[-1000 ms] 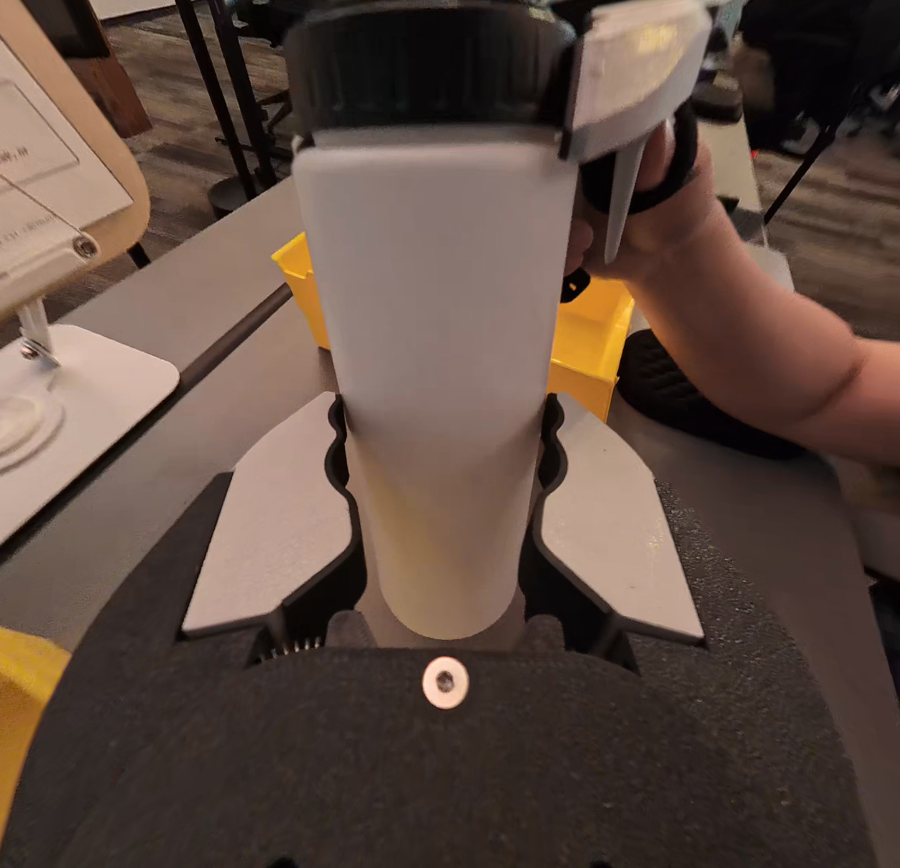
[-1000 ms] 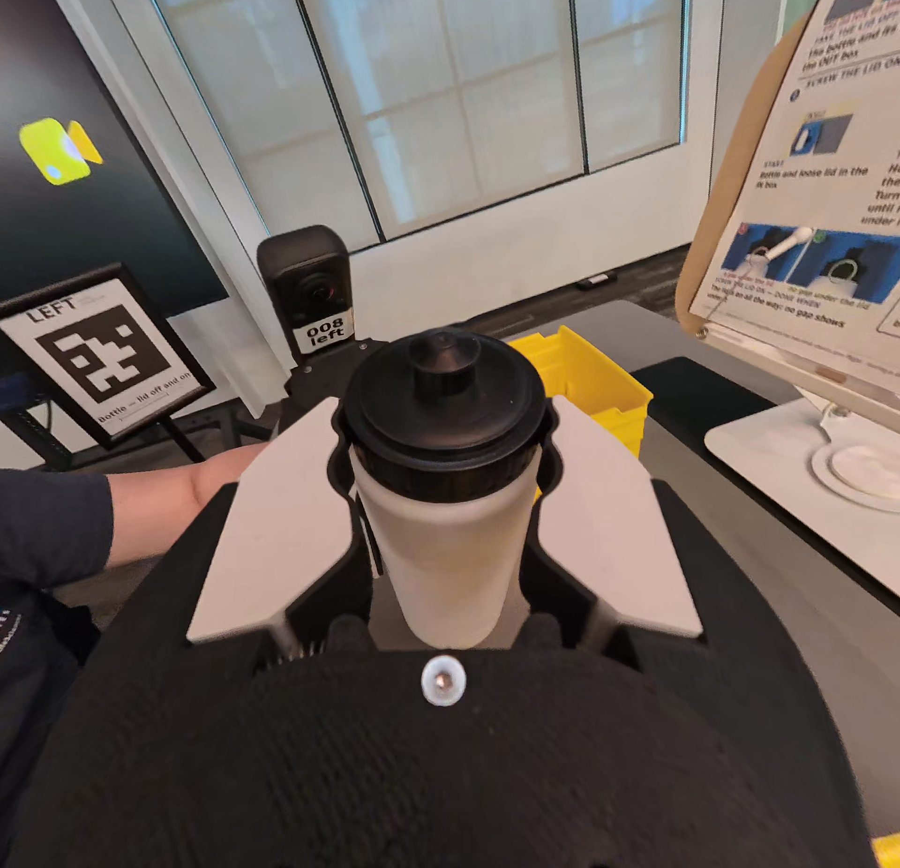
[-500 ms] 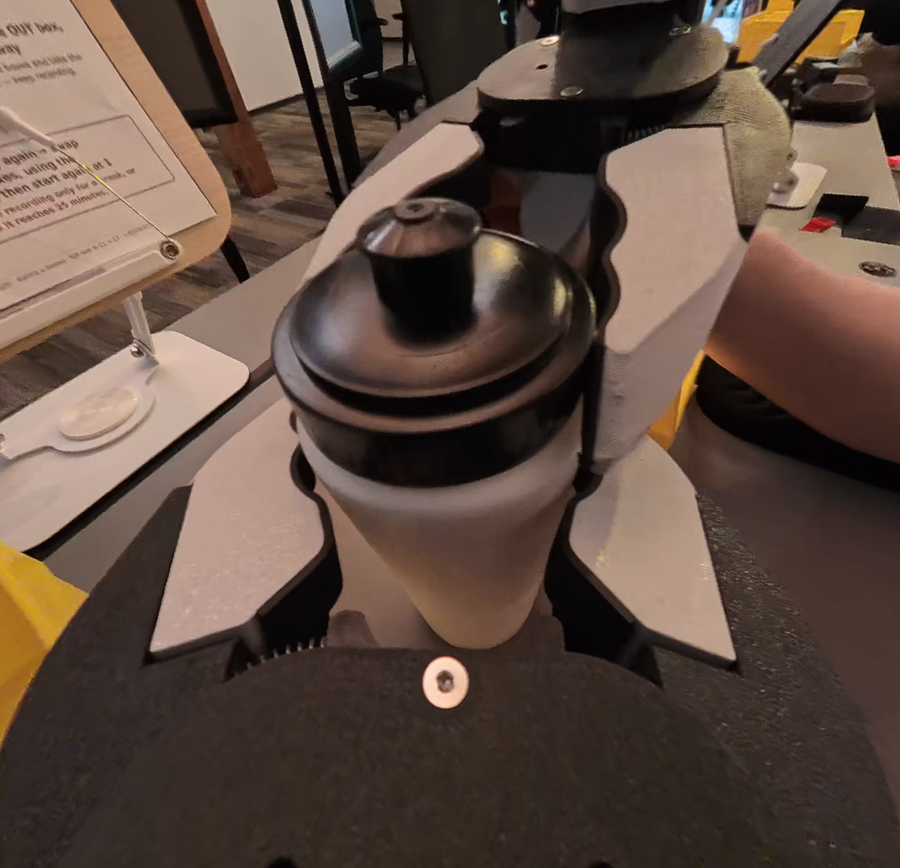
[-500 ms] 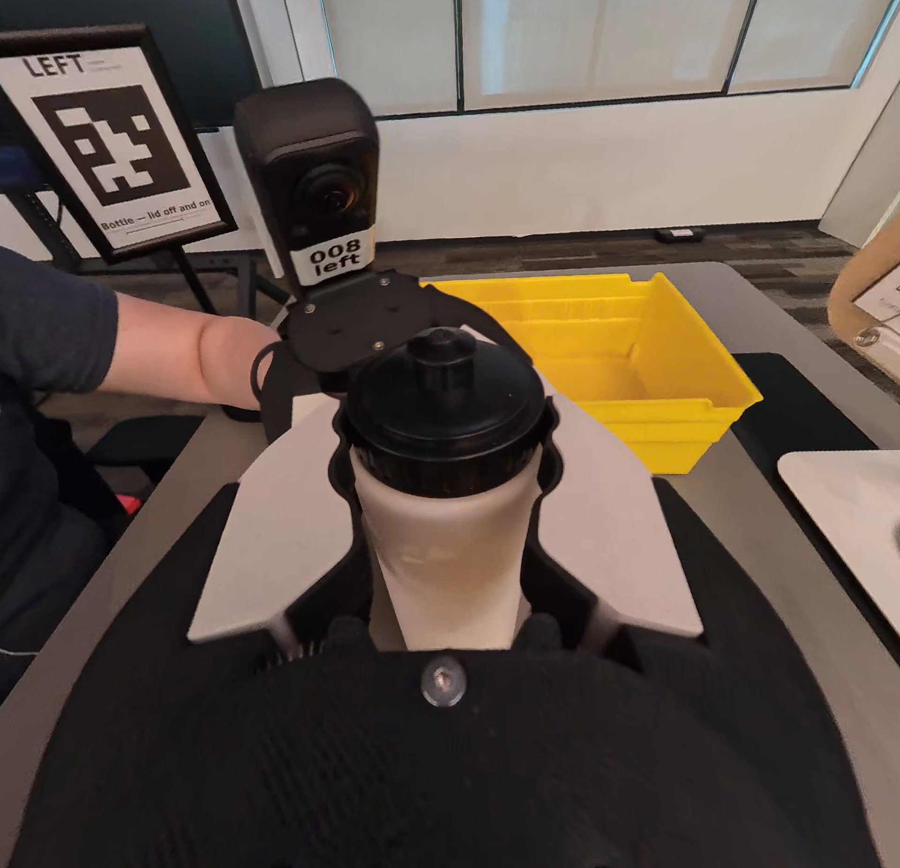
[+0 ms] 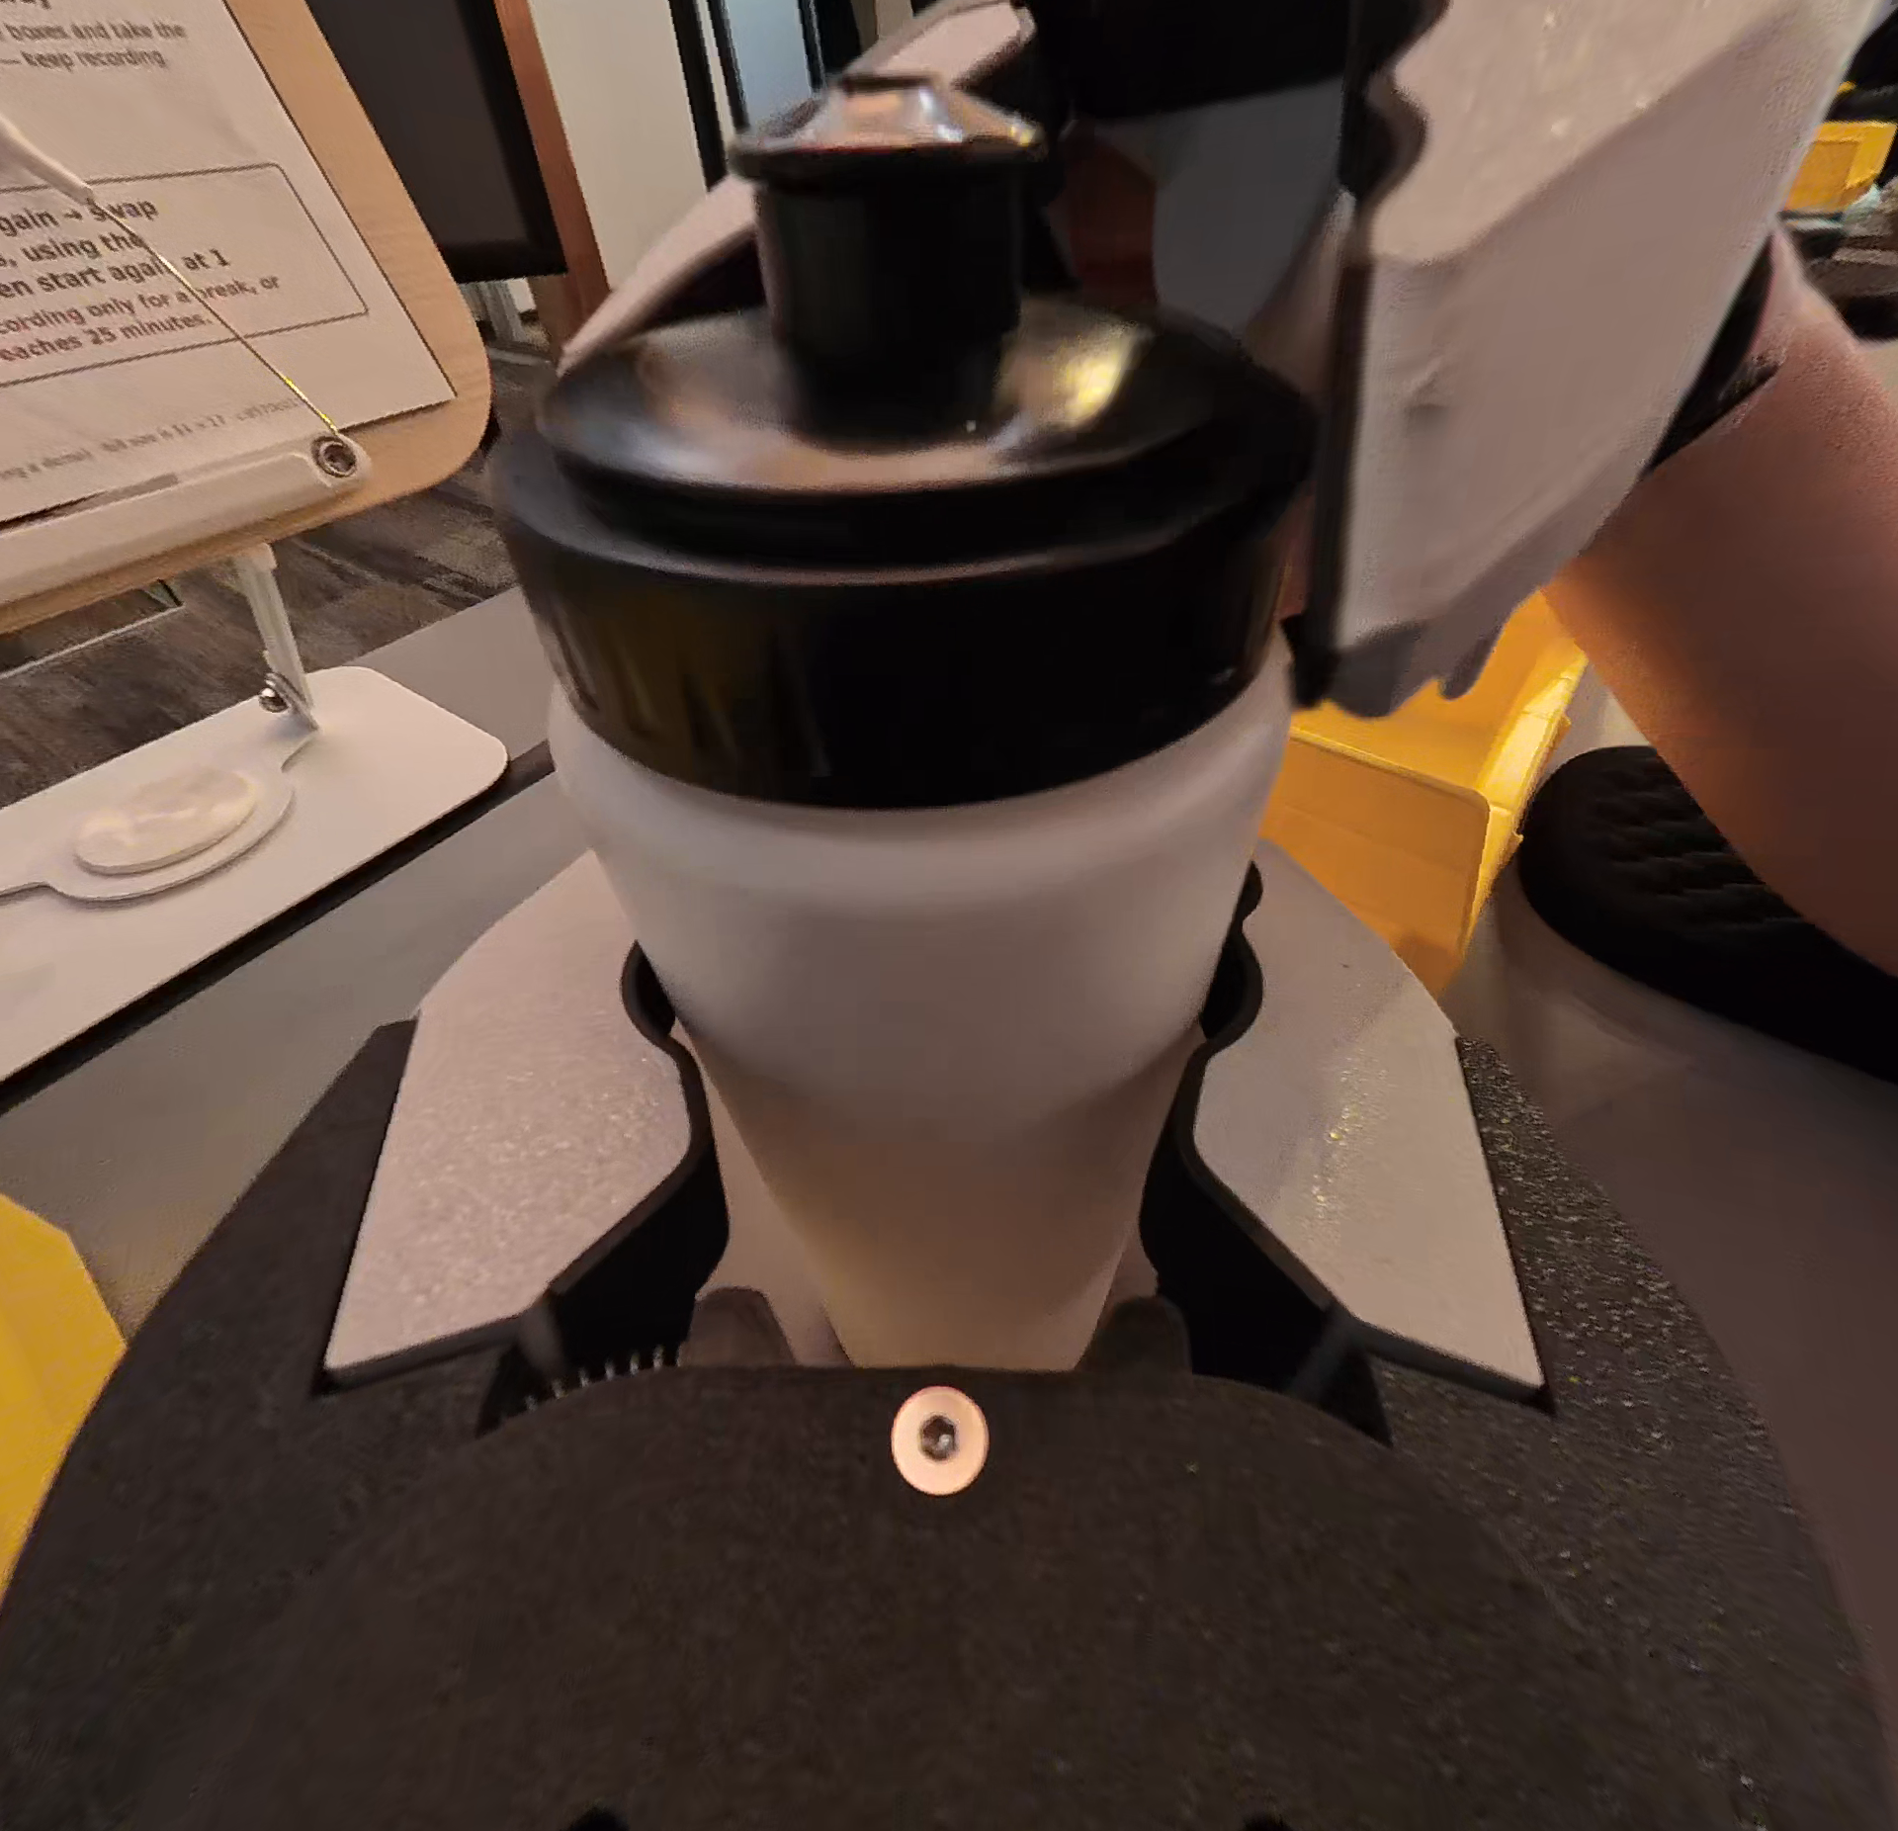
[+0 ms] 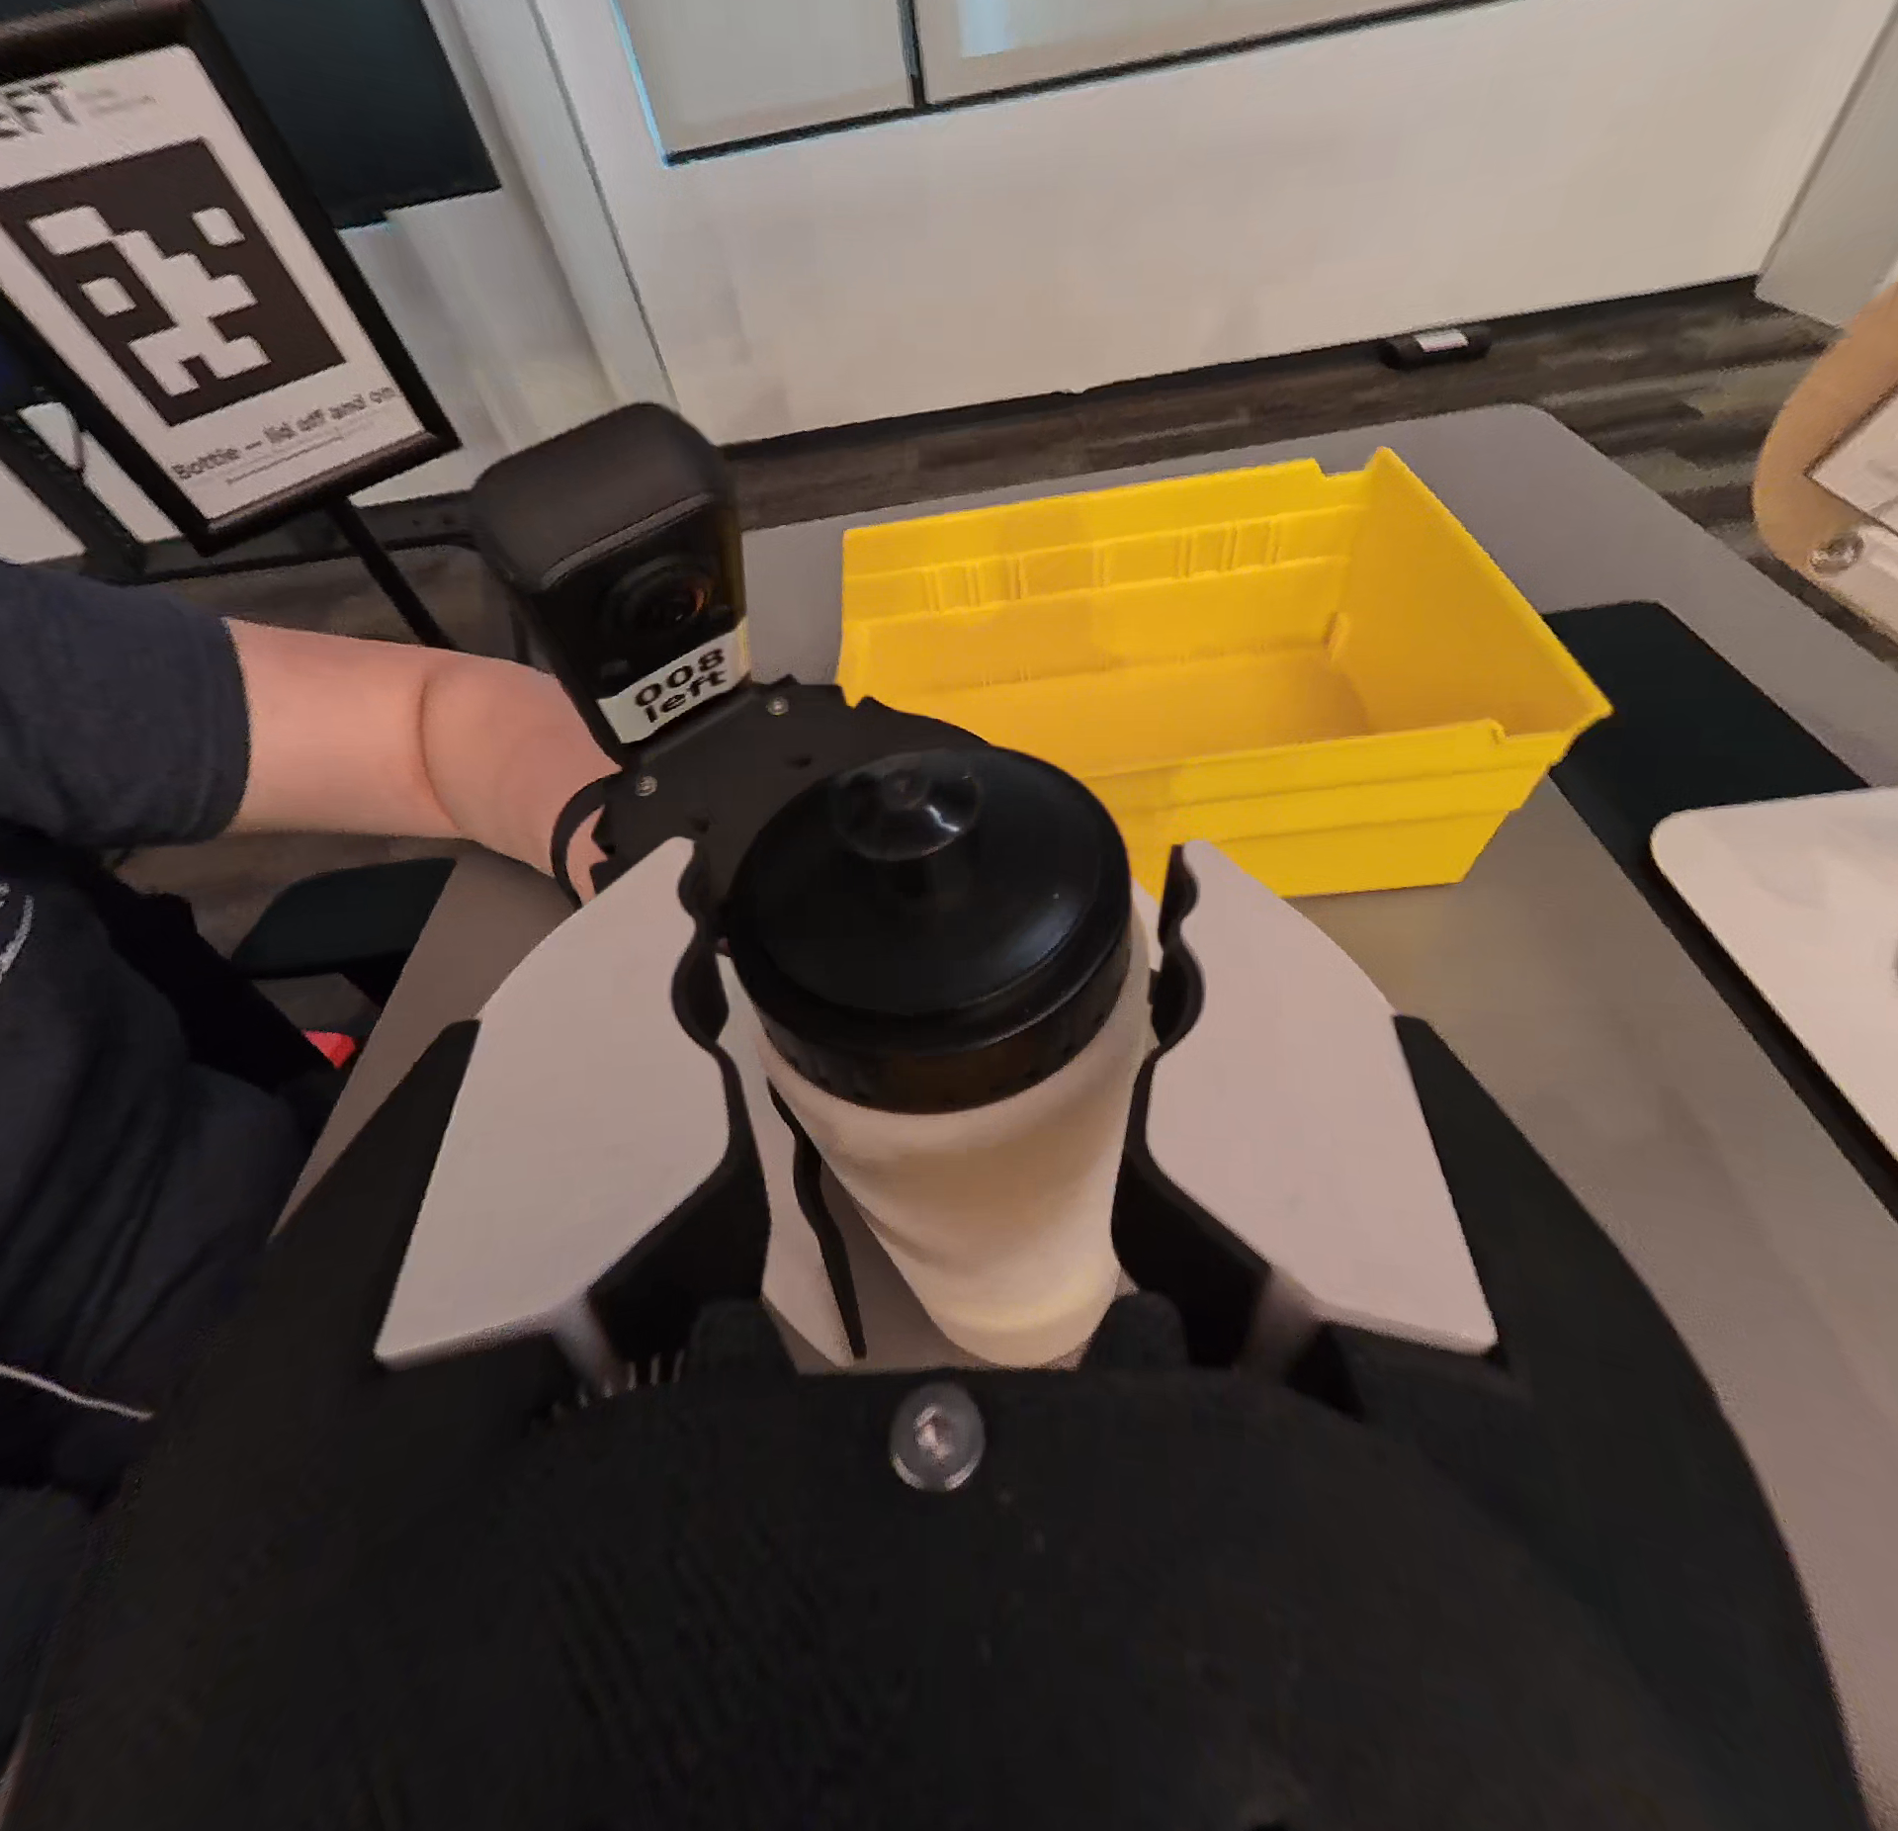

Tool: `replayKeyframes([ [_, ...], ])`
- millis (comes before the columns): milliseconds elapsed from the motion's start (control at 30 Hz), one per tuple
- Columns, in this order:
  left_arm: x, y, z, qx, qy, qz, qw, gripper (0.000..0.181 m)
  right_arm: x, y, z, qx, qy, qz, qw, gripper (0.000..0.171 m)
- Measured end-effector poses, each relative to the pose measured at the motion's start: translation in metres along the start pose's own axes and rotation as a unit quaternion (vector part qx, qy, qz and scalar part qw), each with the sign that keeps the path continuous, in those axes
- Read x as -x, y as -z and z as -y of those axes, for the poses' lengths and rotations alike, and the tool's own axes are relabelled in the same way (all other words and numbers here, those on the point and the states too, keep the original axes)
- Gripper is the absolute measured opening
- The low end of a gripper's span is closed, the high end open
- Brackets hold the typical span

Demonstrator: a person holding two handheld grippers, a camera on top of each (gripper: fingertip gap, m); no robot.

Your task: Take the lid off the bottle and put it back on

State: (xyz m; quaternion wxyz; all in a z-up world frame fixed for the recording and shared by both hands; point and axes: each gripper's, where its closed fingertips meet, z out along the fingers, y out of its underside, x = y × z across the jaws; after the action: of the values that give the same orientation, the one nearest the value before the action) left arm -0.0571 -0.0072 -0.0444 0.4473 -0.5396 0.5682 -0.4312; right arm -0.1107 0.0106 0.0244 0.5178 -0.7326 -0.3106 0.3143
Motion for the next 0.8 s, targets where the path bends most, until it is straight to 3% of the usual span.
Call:
replayKeyframes([
  [367,0.003,-0.001,-0.001,-0.009,-0.008,0.007,1.000,0.101,-0.006,-0.008,-0.010,0.097,0.011,-0.118,0.988,0.079],
  [800,0.001,-0.004,-0.002,0.012,-0.008,-0.010,1.000,0.099,-0.007,-0.003,-0.012,0.107,0.017,-0.105,0.989,0.078],
])
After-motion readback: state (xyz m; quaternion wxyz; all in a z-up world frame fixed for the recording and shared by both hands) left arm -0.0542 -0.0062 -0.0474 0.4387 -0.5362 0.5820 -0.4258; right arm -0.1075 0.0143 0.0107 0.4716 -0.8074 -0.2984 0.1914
